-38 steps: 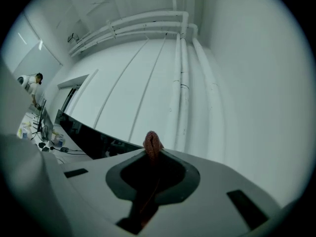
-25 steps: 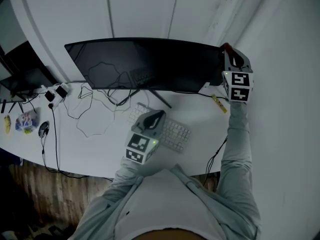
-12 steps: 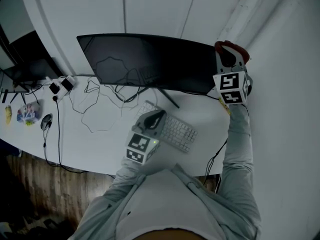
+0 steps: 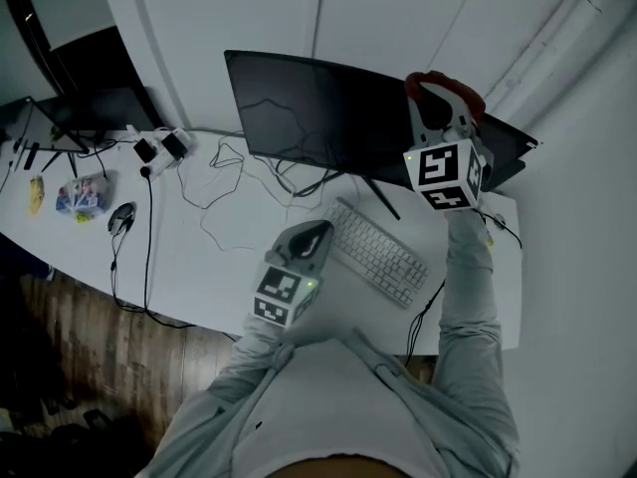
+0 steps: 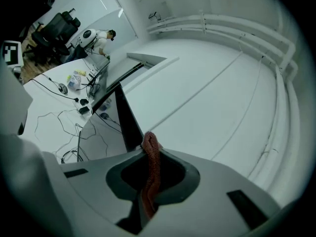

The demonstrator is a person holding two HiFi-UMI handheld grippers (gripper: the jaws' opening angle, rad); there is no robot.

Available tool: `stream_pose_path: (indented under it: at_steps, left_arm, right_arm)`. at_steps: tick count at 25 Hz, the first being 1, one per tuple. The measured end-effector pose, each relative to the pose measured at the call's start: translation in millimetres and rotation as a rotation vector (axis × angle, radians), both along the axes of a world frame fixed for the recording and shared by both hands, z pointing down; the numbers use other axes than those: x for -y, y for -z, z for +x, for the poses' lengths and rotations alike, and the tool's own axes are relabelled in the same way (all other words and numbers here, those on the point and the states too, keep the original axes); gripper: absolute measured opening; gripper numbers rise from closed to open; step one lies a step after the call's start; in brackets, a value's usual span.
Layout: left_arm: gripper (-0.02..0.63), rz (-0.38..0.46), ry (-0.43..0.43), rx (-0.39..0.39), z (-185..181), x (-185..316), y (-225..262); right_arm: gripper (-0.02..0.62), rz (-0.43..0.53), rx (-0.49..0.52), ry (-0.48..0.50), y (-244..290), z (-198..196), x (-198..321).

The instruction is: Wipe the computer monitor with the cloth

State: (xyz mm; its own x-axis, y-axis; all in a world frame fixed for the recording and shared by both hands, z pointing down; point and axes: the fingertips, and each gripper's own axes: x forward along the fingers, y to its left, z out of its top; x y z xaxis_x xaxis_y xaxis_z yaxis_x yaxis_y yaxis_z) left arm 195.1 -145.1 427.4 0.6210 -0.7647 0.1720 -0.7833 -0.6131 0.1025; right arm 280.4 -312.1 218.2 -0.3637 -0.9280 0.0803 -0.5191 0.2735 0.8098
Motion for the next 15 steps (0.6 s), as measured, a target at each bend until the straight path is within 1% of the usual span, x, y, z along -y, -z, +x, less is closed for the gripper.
stream_pose_path:
  at_steps: [3,7,15]
  left_arm:
    - [0.021,-0.014,0.02,0.011,-36.9,0.0,-3.9]
    - [0.021,-0.01,0.057,0.003,-84.6,4.9,-4.8]
    - [0.021,-0.016,0.068,0.017,-167.1,11.5,-8.8]
  right_arm:
    - [0.038,0.003,0.012,0.033,-1.2,-46.6,3.5]
    - [0.038,0.01,0.025,0.069,-1.8,-102.0,7.2]
    - [0.037,0.017,0.008,0.12,-2.3,-204.6,11.5]
